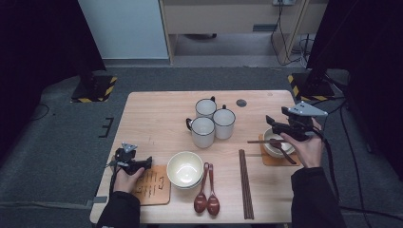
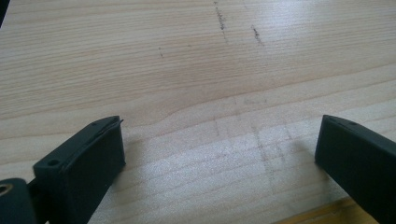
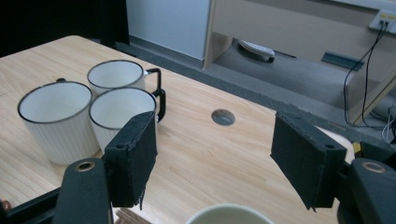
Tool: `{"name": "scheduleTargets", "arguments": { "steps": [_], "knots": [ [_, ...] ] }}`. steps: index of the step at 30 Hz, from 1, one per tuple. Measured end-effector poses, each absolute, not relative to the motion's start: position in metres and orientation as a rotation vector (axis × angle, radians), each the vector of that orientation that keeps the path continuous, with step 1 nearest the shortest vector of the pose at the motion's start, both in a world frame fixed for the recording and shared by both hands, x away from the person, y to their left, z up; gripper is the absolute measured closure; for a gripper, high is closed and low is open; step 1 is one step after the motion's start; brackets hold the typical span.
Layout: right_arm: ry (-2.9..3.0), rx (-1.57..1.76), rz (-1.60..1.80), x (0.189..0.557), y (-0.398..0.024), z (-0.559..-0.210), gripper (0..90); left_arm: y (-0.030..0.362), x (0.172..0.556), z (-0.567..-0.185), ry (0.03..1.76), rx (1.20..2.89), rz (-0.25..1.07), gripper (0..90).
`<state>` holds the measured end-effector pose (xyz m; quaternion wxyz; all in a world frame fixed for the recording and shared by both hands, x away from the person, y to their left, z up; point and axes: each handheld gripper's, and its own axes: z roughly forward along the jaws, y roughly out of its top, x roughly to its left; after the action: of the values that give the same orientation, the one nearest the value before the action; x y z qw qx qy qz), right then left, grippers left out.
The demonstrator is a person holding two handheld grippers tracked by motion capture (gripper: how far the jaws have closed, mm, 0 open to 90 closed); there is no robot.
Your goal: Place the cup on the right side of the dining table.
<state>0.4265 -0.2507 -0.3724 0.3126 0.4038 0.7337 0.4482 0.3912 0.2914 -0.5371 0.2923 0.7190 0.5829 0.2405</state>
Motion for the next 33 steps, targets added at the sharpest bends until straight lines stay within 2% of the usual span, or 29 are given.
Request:
{"name": "scheduleTargets", "arguments": {
  "steps": [10, 33],
  "knots": [
    [1.952, 1.036, 1.201, 0.443, -0.213, -0.356, 32.9, 0.291, 0.391, -0.537, 1.553, 1.916, 0.641, 0.4],
    [1.977, 1.087, 1.211, 0.469, -0.156, -0.357, 33.8, 0.291, 0.391, -0.537, 1.553, 1.916, 0.641, 0.4]
  ]
}}
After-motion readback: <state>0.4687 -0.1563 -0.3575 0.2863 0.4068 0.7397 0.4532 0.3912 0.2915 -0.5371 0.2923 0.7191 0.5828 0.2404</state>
